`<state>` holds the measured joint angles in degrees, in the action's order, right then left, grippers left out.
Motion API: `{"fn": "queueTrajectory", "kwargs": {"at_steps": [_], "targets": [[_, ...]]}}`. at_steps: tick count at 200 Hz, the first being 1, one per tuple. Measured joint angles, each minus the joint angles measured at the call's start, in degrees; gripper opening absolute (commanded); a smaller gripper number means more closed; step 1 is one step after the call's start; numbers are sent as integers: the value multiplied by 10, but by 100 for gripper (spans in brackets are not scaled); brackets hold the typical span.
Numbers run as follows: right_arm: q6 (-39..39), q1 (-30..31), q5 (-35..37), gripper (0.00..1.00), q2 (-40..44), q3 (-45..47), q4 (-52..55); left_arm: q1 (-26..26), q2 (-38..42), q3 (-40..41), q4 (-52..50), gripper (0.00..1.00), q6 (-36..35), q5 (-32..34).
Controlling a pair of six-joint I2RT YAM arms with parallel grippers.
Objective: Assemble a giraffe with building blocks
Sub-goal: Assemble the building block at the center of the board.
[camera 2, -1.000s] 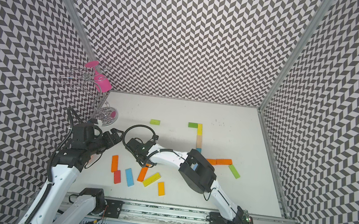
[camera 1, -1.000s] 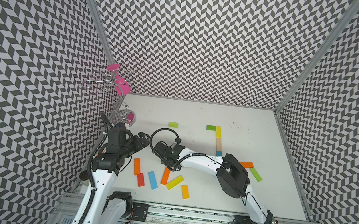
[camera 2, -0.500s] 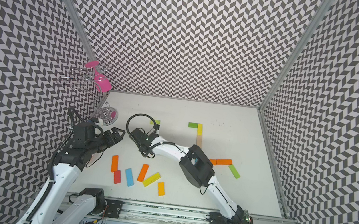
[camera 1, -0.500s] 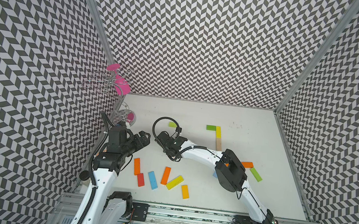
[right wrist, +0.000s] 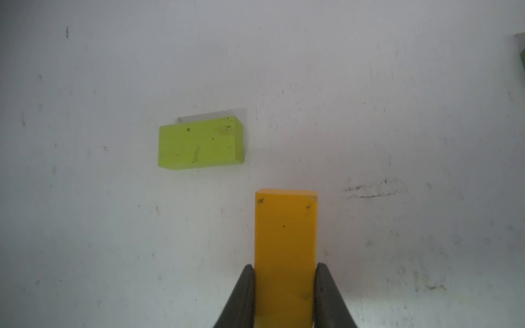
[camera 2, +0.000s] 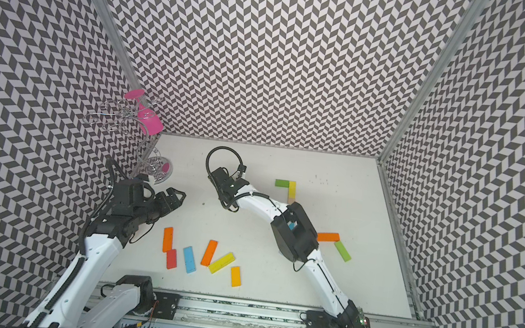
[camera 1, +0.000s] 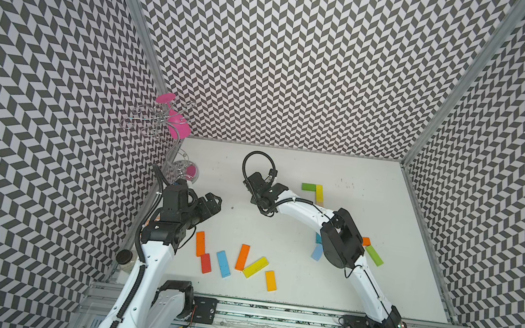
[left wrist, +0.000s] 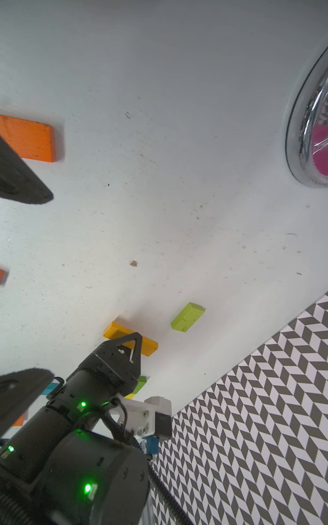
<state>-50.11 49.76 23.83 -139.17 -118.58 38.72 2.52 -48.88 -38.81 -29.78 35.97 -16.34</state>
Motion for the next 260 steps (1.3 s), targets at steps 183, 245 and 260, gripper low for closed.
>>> {"fn": "queueTrajectory", "kwargs": {"at_steps": [183, 245, 260], "targets": [[86, -50, -84, 42, -54, -77, -6, -2, -8, 36, 57, 90, 12, -45], [88, -53, -90, 43, -76, -94, -8, -3, -8, 36, 57, 90, 12, -45], [88, -53, -91, 42, -80, -102, -8, -3, -8, 36, 57, 90, 12, -45]]}}
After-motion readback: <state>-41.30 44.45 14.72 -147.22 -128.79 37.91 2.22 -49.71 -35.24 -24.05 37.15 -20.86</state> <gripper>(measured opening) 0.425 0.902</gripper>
